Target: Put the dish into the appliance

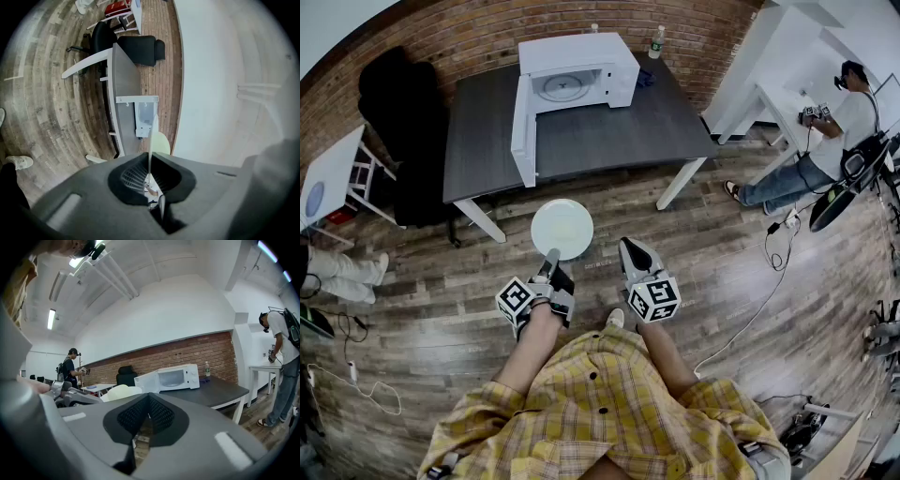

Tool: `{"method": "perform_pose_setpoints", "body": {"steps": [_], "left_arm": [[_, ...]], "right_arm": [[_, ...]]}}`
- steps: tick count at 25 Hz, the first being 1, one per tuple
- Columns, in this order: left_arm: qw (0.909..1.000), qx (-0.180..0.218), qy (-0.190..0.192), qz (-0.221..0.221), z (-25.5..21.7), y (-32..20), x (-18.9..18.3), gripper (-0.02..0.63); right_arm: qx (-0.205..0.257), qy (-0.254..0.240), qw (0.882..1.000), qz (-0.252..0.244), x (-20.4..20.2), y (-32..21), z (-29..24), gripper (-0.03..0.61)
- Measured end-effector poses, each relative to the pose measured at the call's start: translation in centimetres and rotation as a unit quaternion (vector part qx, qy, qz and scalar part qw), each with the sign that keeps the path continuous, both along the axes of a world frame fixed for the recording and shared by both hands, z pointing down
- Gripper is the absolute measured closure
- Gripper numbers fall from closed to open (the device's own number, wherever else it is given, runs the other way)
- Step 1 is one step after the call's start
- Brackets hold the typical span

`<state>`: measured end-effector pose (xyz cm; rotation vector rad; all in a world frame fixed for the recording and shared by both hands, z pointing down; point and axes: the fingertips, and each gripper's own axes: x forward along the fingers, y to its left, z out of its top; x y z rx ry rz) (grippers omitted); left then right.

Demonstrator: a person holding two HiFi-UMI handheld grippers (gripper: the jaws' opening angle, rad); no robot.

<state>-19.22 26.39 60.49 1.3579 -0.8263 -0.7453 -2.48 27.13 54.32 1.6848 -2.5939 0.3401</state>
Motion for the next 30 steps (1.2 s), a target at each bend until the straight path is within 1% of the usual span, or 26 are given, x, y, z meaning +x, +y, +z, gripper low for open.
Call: {"method": "perform_pose_setpoints", "body": {"steps": [9, 13, 16, 19, 24, 30], "left_arm": [[0.9999, 0.008, 0.006, -0.006, -0.4, -0.1, 0.4, 0.603], [0.9999, 0.002, -0.006, -0.014, 0.2, 0.0, 1.0, 0.603], [0.9998, 0.001, 0.001, -0.020, -0.1, -0.3, 2.1, 0.603], [0.9997, -0.004, -0.001, -0.024, -0.1, -0.6, 3.3, 0.603], [0.9992, 0.004, -0.010, -0.039, -0.1, -1.5, 5.2, 0.603], [0.9985, -0.002, -0.004, -0.054, 0.1, -1.6, 8.1, 0.603]], "right_arm": [[0.000, 0.002, 1.000, -0.009, 0.0, -0.1, 0.3, 0.574], [0.002, 0.005, 1.000, -0.015, 0.8, -0.2, 0.2, 0.574], [0.001, -0.001, 1.000, -0.020, 1.9, -0.5, 0.2, 0.574], [-0.001, -0.004, 1.000, -0.026, 3.2, -1.0, 0.2, 0.574], [-0.001, -0.006, 0.999, -0.041, 5.1, -2.1, 0.4, 0.574], [0.002, -0.007, 0.998, -0.063, 7.6, -3.1, 0.4, 0.574]]}}
